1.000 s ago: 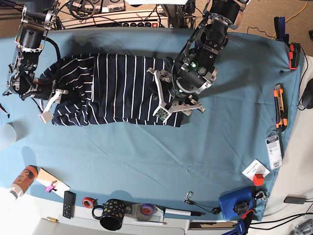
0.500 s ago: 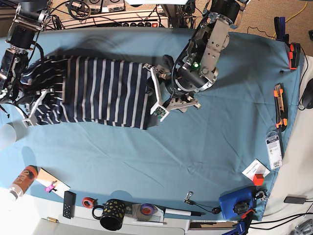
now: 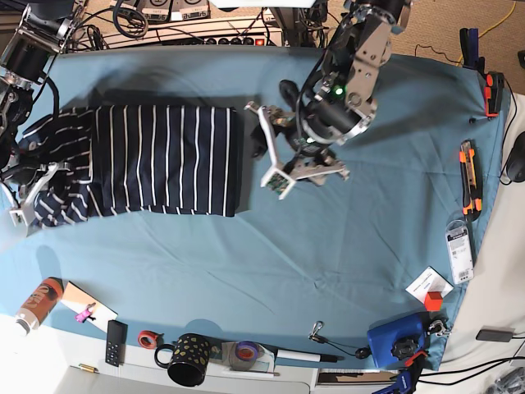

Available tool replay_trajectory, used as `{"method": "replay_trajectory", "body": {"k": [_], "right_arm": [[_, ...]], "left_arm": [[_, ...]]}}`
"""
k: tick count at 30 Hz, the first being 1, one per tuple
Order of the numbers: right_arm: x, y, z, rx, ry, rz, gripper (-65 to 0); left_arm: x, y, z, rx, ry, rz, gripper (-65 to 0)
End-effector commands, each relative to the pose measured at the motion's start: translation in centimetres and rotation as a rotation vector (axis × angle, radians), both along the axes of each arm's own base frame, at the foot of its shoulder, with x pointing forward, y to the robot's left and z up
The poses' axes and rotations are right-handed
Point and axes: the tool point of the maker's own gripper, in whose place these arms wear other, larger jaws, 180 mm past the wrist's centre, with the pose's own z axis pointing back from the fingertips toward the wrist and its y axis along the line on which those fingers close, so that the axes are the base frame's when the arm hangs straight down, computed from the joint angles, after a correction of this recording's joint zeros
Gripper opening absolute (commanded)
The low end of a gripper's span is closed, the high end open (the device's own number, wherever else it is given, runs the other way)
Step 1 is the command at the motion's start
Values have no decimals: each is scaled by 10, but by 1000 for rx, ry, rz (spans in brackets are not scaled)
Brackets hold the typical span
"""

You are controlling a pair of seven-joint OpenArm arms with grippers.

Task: Layout the t-shirt on the table in an organized manner, then fold the t-shirt properly
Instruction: 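Fold the held end over the shirt with the right gripper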

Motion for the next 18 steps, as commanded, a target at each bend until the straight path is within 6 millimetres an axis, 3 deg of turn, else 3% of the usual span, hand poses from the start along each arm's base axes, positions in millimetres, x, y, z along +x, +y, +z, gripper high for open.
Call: {"method": "replay_trajectory", "body": {"k": [1, 4, 10, 15, 18], "right_arm": [[8, -6, 22, -53, -59, -9, -650], [7, 4, 26, -132, -71, -7, -650], [0, 53, 23, -125, -107, 40, -650], [5, 81, 30, -102, -163, 65, -650], [8, 103, 19, -102, -136, 115, -650]], "left_arm": [[6, 4, 15, -37, -40, 30, -286], [7, 23, 15, -113, -7, 101, -286], [6, 47, 14, -233, 35, 150, -286], [5, 54, 14, -271, 41, 161, -286], [5, 52, 15, -274, 41, 158, -286]]}}
